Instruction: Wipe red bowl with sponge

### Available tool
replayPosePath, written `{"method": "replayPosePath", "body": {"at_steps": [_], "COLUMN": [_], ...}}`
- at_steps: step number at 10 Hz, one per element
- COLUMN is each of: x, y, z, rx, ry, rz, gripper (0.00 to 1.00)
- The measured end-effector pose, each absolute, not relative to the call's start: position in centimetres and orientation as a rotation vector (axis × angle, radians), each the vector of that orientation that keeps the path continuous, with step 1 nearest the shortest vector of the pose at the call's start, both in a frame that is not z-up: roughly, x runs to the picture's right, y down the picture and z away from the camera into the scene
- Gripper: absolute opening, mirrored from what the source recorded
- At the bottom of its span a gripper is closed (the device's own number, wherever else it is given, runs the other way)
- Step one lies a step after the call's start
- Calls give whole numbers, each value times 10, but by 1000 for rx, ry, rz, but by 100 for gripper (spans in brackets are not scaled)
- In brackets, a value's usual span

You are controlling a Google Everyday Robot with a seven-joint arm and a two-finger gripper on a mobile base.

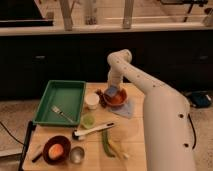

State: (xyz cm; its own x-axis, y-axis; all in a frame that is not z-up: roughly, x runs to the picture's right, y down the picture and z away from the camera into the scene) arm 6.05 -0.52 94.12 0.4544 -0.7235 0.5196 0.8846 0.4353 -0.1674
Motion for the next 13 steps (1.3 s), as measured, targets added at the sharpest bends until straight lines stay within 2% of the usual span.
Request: {"method": "replayPosePath", "body": {"at_steps": [2, 6, 9, 13], "x": [53, 99, 125, 100], "y": [15, 36, 30, 6], "z": [930, 914, 919, 937], "rx": [-463, -488, -496, -485], "ry": [-420, -393, -343, -320], "rz": [-1080, -1045, -1002, -1049], "gripper": [1, 1, 1, 1]}}
